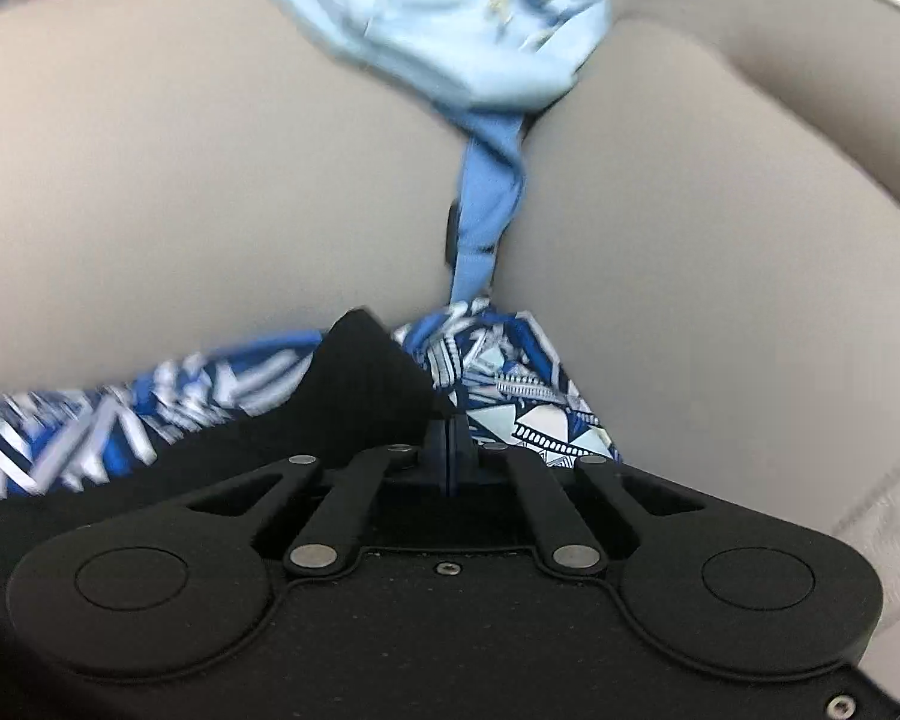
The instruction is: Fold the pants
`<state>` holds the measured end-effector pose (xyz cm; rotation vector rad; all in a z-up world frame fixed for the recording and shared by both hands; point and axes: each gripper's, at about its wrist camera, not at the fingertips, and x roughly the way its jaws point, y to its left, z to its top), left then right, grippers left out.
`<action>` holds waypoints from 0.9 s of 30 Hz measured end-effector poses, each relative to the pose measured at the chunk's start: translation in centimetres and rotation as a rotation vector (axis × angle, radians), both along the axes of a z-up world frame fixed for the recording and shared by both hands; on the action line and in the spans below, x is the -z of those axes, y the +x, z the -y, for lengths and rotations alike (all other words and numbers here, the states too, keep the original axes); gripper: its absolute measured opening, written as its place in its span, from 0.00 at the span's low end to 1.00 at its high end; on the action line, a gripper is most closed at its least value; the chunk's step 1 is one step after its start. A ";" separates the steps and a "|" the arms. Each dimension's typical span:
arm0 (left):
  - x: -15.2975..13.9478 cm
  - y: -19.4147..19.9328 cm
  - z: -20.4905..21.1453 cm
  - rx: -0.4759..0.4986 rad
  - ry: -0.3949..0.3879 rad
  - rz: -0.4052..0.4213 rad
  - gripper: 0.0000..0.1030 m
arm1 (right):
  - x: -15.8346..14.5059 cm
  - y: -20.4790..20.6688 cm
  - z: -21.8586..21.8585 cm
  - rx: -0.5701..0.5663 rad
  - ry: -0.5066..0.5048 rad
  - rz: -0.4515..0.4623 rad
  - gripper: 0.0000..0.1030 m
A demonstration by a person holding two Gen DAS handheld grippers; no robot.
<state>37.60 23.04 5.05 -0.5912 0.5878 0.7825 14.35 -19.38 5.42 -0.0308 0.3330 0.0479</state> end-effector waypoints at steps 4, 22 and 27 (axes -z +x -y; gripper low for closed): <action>-1.7 -2.0 1.2 0.098 0.063 0.010 0.02 | 0.1 -0.5 -0.1 -0.034 0.099 -0.030 0.90; -3.0 -19.2 0.8 0.283 -0.001 0.183 0.01 | 0.0 0.3 -3.9 -0.353 0.728 -0.329 0.38; 0.1 -23.7 -0.1 0.308 -0.080 0.240 0.01 | 1.2 2.9 -10.2 -0.434 0.845 -0.484 0.38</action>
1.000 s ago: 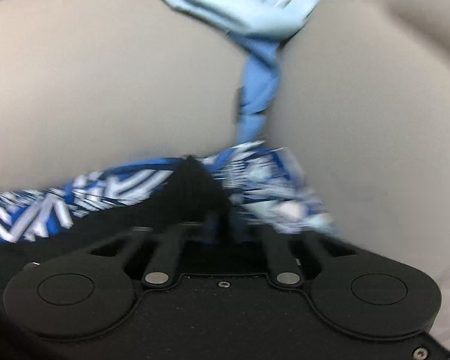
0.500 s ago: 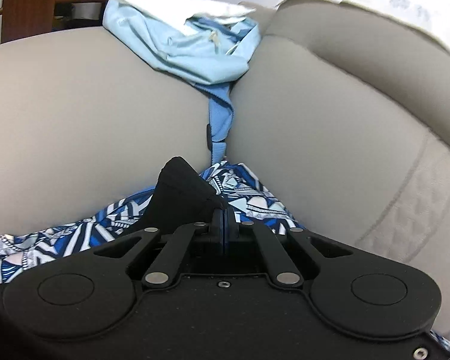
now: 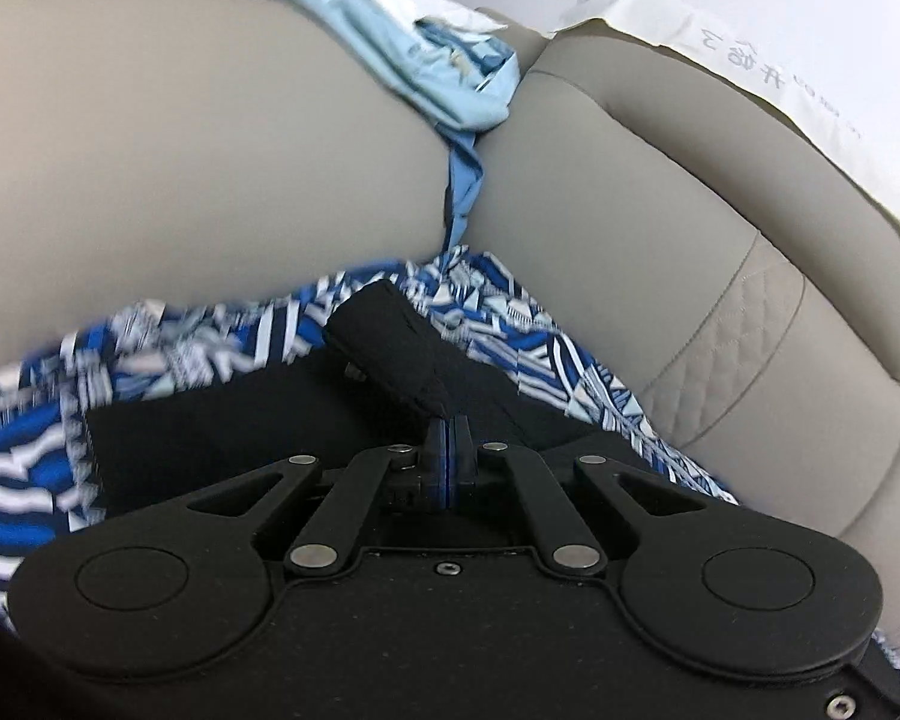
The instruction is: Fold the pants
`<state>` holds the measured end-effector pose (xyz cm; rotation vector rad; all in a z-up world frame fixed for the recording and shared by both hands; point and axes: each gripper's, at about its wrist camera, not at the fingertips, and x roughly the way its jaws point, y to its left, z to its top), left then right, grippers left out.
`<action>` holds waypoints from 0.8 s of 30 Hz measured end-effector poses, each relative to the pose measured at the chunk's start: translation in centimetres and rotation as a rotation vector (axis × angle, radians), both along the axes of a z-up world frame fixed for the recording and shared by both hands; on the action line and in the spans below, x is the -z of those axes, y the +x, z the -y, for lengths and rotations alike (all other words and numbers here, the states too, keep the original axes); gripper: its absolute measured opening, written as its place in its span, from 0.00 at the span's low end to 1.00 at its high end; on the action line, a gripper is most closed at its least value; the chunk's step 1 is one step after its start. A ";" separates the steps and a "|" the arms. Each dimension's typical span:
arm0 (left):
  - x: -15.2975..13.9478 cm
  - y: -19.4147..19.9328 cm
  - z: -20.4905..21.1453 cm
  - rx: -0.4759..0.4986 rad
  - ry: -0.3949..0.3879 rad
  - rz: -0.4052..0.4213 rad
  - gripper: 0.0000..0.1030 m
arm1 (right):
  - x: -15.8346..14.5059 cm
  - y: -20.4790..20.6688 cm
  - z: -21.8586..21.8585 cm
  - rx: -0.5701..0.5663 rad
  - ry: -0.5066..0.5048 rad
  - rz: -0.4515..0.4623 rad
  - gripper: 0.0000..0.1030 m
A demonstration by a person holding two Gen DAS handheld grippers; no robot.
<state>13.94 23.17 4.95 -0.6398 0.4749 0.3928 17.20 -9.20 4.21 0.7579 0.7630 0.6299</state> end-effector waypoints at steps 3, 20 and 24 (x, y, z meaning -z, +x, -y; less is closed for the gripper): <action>1.0 -0.6 -0.5 0.010 0.021 0.036 0.01 | 0.7 1.4 -4.1 -0.030 -0.014 -0.038 0.43; 1.3 -1.3 -3.4 0.097 -0.165 0.027 0.08 | 2.1 8.8 -12.9 0.153 -0.074 -0.146 0.07; 2.3 -3.6 -3.2 0.162 -0.257 0.070 0.22 | 0.2 6.2 -12.9 0.145 -0.134 -0.053 0.06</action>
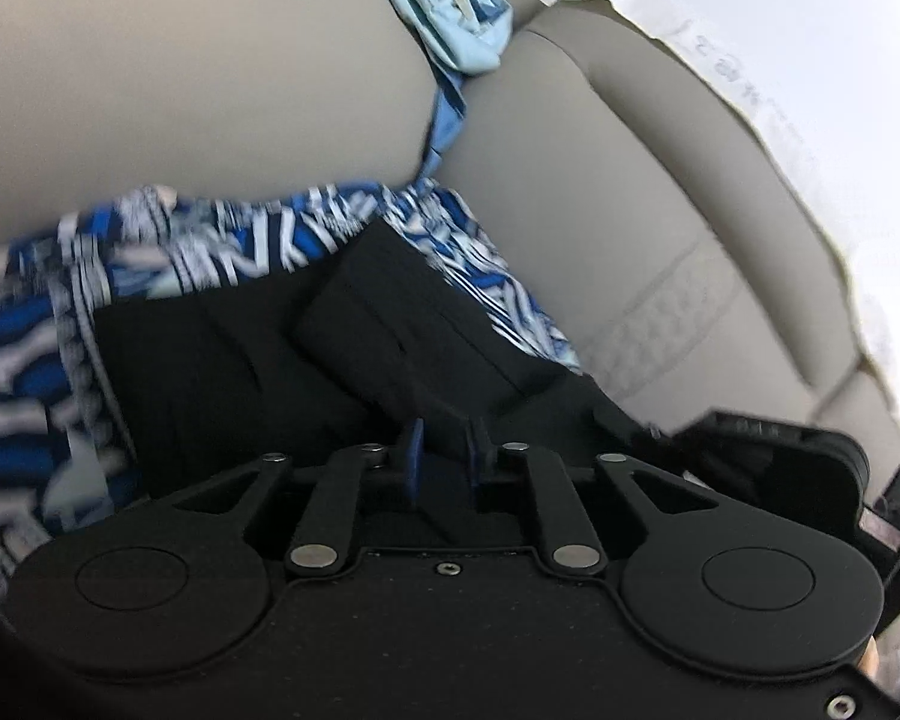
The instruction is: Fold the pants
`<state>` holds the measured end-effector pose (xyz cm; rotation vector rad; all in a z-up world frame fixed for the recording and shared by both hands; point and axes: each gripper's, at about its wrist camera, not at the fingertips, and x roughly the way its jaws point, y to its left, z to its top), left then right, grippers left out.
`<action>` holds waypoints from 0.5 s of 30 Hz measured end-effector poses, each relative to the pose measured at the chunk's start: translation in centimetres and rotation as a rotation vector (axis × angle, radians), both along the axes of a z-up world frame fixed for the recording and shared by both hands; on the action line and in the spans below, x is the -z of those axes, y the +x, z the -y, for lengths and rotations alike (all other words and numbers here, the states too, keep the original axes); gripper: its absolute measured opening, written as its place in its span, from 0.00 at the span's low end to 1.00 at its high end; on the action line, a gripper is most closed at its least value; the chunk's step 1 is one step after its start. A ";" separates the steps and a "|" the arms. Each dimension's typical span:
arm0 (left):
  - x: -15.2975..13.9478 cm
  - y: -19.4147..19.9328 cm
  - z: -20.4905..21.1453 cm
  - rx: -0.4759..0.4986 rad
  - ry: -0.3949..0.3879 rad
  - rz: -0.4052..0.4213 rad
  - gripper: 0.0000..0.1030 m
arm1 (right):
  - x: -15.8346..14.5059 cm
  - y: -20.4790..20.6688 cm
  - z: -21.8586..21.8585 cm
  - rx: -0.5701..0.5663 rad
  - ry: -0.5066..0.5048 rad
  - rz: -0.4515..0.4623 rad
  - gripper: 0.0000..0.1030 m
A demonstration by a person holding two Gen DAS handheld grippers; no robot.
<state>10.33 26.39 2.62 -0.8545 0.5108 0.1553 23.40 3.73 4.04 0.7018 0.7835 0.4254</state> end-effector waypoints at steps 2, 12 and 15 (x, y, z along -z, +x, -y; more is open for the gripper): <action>0.5 -0.5 -0.1 0.029 -0.042 0.006 0.37 | -1.0 -1.3 0.1 -0.012 -0.012 0.034 0.06; 1.5 -1.9 -2.6 -0.008 -0.253 0.097 0.63 | -3.5 -6.5 0.2 -0.020 -0.019 0.093 0.06; 2.5 -1.8 -3.1 -0.030 -0.319 0.083 0.63 | -3.0 -8.2 0.2 -0.014 -0.022 0.086 0.06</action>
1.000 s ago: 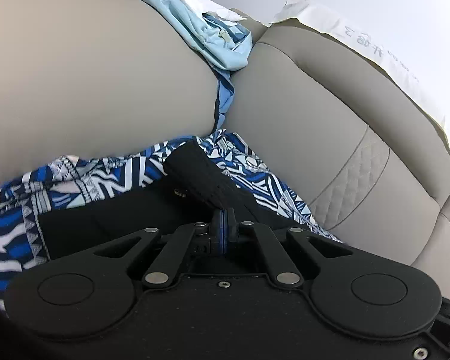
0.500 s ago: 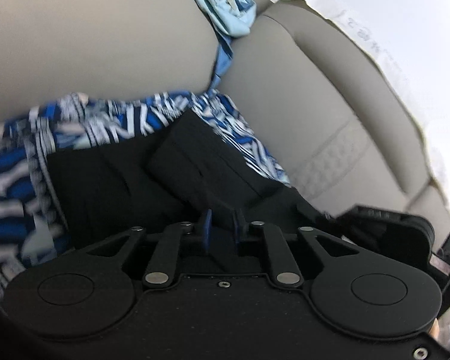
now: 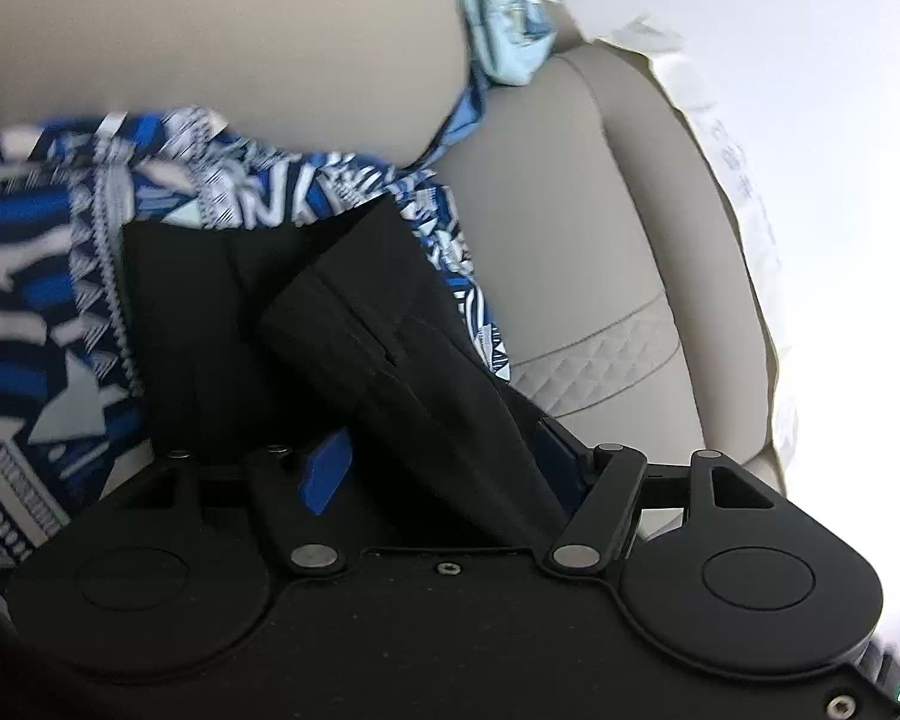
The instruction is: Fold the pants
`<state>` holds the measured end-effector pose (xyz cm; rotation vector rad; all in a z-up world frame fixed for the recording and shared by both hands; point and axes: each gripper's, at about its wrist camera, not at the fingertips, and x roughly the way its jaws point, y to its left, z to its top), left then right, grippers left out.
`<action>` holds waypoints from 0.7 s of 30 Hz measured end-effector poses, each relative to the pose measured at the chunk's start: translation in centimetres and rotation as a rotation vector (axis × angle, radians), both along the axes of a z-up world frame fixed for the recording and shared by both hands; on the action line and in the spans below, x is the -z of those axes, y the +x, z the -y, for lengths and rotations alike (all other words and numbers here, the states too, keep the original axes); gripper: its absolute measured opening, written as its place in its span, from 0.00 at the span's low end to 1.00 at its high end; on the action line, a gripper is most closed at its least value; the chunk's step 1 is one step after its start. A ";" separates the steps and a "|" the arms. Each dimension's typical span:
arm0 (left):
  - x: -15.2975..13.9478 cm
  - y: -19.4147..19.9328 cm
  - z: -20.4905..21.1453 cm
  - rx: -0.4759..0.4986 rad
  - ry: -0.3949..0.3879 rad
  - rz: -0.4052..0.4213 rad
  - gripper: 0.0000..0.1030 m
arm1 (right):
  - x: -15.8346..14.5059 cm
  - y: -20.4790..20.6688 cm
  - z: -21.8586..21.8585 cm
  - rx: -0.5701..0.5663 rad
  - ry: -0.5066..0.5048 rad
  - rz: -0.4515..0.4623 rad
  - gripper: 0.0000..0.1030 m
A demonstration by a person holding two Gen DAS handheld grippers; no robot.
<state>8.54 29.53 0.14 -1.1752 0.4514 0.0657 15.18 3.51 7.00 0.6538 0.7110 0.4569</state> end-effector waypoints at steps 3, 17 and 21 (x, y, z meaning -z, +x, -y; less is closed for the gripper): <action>0.9 0.3 0.0 -0.012 -0.025 -0.028 0.52 | 0.9 -1.4 -0.1 0.003 0.004 -0.020 0.06; 0.9 0.4 -0.7 -0.158 0.158 -0.169 0.07 | 4.5 -0.7 6.1 0.378 -0.149 -0.014 0.13; 1.0 0.7 -0.9 -0.158 0.159 -0.174 0.08 | 5.1 1.5 13.1 0.557 -0.180 -0.058 0.16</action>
